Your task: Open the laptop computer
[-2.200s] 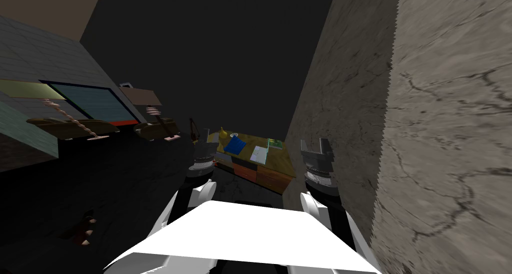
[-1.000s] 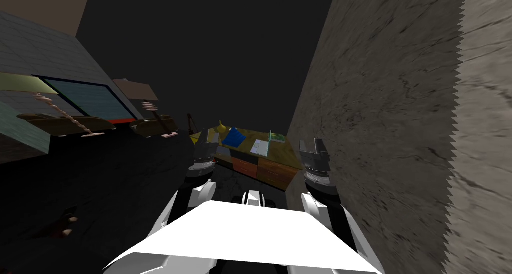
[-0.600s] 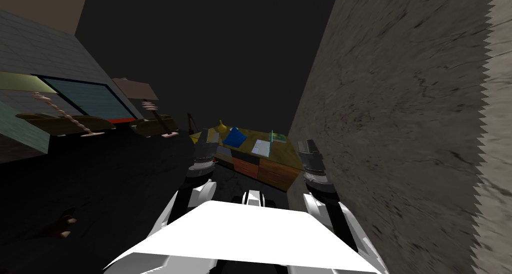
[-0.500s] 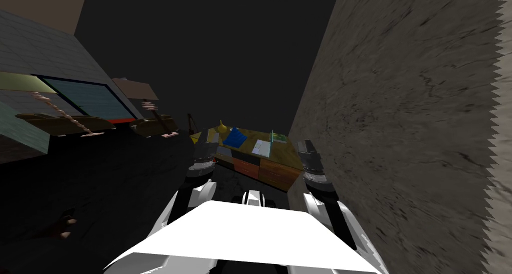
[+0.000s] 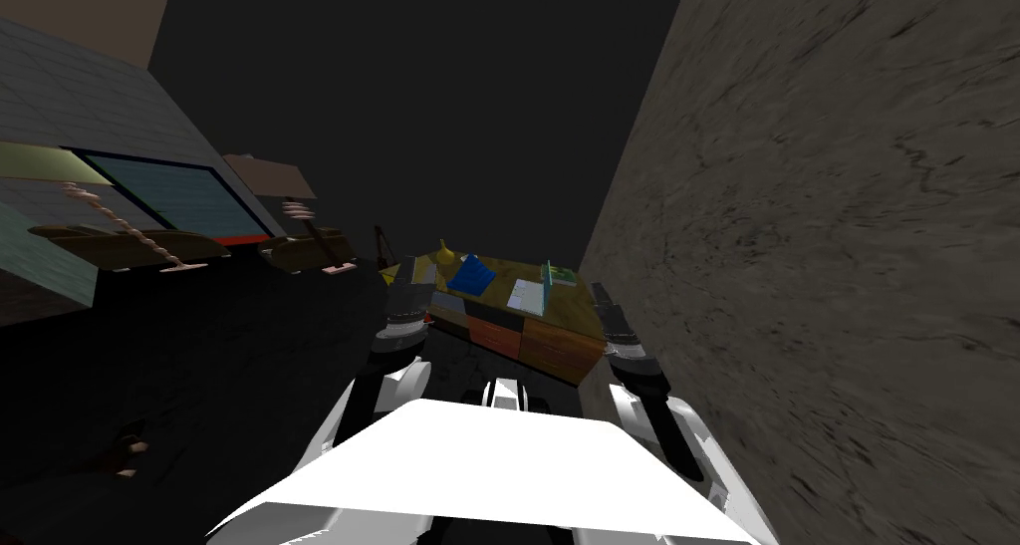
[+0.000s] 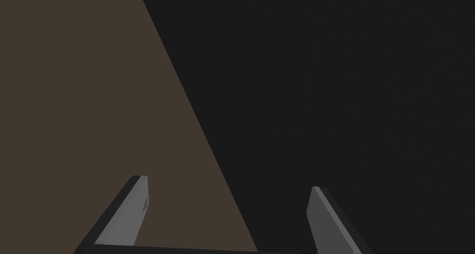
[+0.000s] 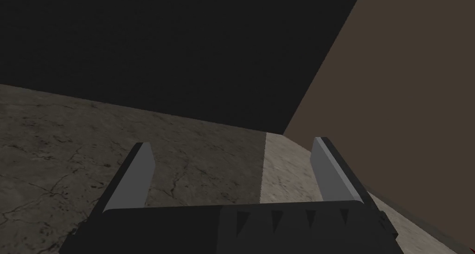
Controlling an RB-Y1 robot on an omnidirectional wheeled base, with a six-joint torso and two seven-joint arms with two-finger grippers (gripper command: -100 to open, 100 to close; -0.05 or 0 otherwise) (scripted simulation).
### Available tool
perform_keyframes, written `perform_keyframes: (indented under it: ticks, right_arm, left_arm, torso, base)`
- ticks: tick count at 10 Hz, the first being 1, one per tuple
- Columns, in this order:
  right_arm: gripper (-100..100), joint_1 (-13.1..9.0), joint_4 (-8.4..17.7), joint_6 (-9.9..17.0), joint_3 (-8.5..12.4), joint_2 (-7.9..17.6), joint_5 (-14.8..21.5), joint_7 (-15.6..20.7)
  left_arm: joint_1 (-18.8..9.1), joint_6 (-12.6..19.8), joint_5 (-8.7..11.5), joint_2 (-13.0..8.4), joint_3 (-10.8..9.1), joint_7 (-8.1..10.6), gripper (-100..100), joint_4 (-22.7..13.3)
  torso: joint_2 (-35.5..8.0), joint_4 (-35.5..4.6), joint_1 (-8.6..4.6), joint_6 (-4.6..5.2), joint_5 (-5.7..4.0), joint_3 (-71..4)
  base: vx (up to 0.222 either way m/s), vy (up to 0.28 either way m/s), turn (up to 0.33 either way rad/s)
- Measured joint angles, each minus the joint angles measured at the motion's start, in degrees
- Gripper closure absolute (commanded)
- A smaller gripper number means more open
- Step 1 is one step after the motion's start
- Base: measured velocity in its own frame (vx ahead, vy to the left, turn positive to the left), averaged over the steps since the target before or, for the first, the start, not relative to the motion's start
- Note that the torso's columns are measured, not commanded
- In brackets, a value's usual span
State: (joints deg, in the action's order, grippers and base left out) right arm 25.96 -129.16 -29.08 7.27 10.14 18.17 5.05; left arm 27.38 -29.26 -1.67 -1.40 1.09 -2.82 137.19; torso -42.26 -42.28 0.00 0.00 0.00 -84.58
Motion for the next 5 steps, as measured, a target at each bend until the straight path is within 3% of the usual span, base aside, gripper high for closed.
perform_keyframes:
  ticks: [5]
  right_arm:
    - [-100, -0.86, 2.7, 1.28, 1.41, 0.48, 6.04, 7.11]
  left_arm:
    - [0.0, 0.0, 0.0, 0.0, 0.0, 0.0, 0, 0.0]
  torso:
    - [-0.02, 0.0, 0.03, 0.0, 0.02, 0.01]
  base:
    - [0.031, 0.065, 0.001]
